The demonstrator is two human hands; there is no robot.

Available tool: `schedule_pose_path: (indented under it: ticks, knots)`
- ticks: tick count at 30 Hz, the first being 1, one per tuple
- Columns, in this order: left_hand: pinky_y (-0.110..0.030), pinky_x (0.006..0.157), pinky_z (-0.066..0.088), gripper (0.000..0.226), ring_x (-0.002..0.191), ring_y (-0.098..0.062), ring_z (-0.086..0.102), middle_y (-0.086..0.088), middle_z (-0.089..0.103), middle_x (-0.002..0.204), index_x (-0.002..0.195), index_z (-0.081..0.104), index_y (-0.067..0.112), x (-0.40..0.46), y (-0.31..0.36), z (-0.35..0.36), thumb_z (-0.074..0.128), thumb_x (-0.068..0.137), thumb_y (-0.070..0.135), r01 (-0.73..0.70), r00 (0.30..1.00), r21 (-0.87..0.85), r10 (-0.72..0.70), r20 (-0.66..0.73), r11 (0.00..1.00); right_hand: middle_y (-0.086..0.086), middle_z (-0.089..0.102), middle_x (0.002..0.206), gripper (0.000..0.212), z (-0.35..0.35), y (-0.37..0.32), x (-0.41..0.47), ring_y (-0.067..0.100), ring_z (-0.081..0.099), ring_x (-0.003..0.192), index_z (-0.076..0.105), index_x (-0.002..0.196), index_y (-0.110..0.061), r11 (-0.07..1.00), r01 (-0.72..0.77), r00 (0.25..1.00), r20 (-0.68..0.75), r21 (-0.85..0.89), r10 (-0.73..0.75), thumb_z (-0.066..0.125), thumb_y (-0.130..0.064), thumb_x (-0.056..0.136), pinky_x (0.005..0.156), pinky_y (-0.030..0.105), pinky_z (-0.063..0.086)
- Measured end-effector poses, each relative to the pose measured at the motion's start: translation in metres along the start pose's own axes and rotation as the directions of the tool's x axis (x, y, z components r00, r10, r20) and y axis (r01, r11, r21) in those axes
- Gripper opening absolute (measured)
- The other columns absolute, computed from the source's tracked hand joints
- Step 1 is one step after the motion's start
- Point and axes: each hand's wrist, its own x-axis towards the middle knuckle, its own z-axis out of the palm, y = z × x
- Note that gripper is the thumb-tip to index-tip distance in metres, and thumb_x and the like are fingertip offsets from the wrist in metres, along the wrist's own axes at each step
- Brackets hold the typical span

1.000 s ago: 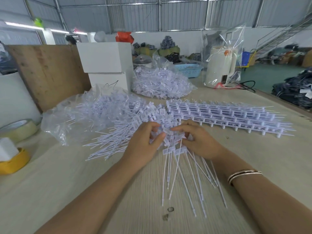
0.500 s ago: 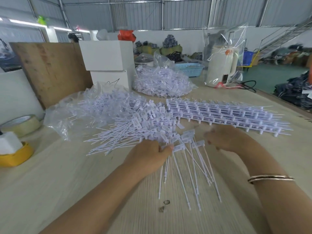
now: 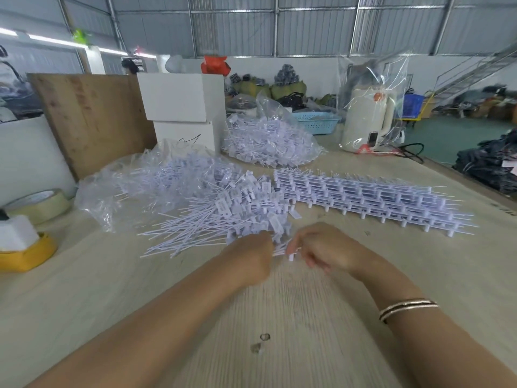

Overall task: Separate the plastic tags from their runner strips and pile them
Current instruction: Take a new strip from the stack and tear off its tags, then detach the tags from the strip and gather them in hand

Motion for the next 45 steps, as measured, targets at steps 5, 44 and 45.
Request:
schedule_pose_path:
  ticks: [5, 44, 45]
  knots:
    - [-0.03, 0.056, 0.035, 0.029, 0.075, -0.016, 0.05, 0.001, 0.047, 0.082, 0.123, 0.037, 0.014, -0.015, -0.015, 0.001, 0.038, 0.095, 0.011, -0.106, 0.987, 0.022, 0.108, -0.12, 0.994, 0.001, 0.051, 0.049, 0.039, -0.022, 0.023, 0.013, 0.015, 0.04, 0.046, 0.067, 0.07, -0.015, 0.945, 0.181, 0.765, -0.642, 0.273, 0.039, 0.034, 0.001, 0.084, 0.047, 0.024, 0.03]
    - [-0.034, 0.117, -0.01, 0.081, 0.139, 0.0, -0.023, 0.019, -0.034, 0.148, 0.136, -0.024, 0.051, 0.015, -0.109, -0.011, 0.023, 0.077, 0.08, -0.316, 0.901, 0.306, 0.385, -0.2, 0.898, -0.001, 0.061, 0.061, 0.047, 0.006, 0.053, 0.048, 0.001, 0.043, 0.04, 0.063, 0.062, -0.026, 0.98, 0.148, 0.891, -0.449, 0.136, -0.072, 0.037, 0.001, 0.089, 0.043, 0.014, 0.035]
    - [-0.036, 0.118, -0.005, 0.076, 0.142, -0.003, -0.016, 0.017, -0.029, 0.15, 0.138, -0.02, 0.048, 0.015, -0.112, -0.01, 0.016, 0.078, 0.077, -0.272, 0.909, 0.305, 0.348, -0.228, 0.913, 0.0, 0.061, 0.061, 0.047, 0.006, 0.052, 0.048, 0.002, 0.042, 0.039, 0.064, 0.062, -0.025, 0.979, 0.149, 0.892, -0.447, 0.14, -0.072, 0.037, 0.002, 0.089, 0.043, 0.015, 0.035]
